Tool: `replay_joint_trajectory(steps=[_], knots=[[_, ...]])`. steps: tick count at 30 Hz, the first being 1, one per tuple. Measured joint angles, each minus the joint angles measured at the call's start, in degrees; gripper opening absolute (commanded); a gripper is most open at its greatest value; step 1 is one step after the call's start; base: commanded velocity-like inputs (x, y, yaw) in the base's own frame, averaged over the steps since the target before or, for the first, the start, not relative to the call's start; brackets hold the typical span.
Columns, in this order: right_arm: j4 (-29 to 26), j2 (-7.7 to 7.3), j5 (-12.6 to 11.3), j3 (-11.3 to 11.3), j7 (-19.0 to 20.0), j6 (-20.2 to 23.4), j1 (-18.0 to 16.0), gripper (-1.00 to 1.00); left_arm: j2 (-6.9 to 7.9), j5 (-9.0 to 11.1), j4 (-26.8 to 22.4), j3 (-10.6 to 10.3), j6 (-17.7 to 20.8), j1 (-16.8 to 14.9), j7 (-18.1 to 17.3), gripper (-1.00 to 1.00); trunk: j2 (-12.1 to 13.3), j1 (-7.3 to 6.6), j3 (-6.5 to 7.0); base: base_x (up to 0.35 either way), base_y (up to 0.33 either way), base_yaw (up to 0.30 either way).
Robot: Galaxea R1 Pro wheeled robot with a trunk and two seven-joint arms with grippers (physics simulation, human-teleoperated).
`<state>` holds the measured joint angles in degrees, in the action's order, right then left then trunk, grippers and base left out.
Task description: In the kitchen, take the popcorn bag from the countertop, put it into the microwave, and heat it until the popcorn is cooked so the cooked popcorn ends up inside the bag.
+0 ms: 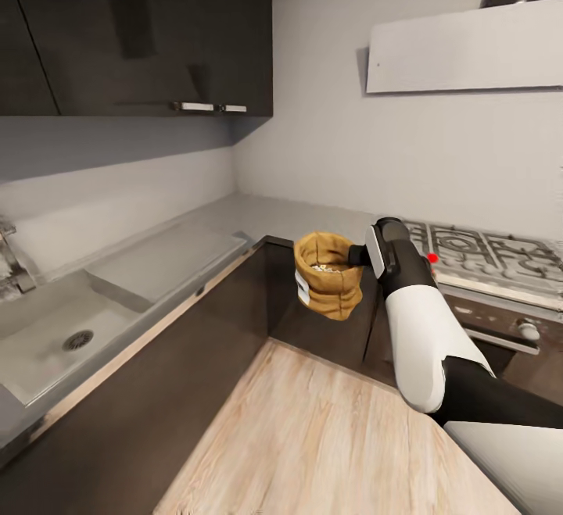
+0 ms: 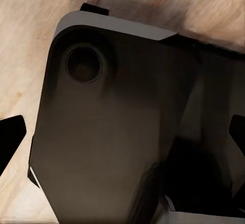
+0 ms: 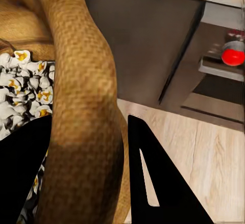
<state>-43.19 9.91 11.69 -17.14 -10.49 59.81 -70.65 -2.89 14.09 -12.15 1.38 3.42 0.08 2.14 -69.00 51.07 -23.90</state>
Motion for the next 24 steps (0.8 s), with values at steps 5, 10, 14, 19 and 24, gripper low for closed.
replay_joint_trajectory(steps=[5, 10, 14, 19, 24], knots=[[0.0, -0.01, 0.0, 0.0, -0.1, 0.0, 0.0, -1.00, 0.00, 0.0, 0.0, 0.0, 0.0, 0.0, 0.0, 1.00, 0.0, 0.00, 0.00, -0.345, 0.000, -0.146], [0.0, -0.01, 0.0, -0.1, -0.1, 0.0, 0.0, -1.00, 0.02, 0.0, 0.0, -0.1, 0.0, 0.0, 0.0, 1.00, 0.0, -0.01, 0.05, -0.287, 0.000, -0.273], [0.0, -0.24, 0.1, -0.1, -0.1, 0.0, 0.0, -1.00, 0.09, 0.0, 0.0, -0.2, -0.2, 0.0, -0.1, 1.00, 0.0, -0.03, 0.19, -0.012, 0.000, -0.282], [0.1, -2.94, 0.1, -0.2, 0.1, 0.0, 0.8, -1.00, 0.07, -0.1, 0.0, -0.2, -0.3, 0.0, -0.1, 1.00, 0.0, -0.03, 0.39, 0.000, 0.000, -0.282], [0.0, -3.86, 0.1, -5.3, 0.1, 0.0, 1.2, -1.00, 0.09, -0.1, 0.0, -0.2, -0.3, 0.0, -0.1, 1.00, 0.0, -0.03, 0.56, 0.000, 0.000, -0.282]])
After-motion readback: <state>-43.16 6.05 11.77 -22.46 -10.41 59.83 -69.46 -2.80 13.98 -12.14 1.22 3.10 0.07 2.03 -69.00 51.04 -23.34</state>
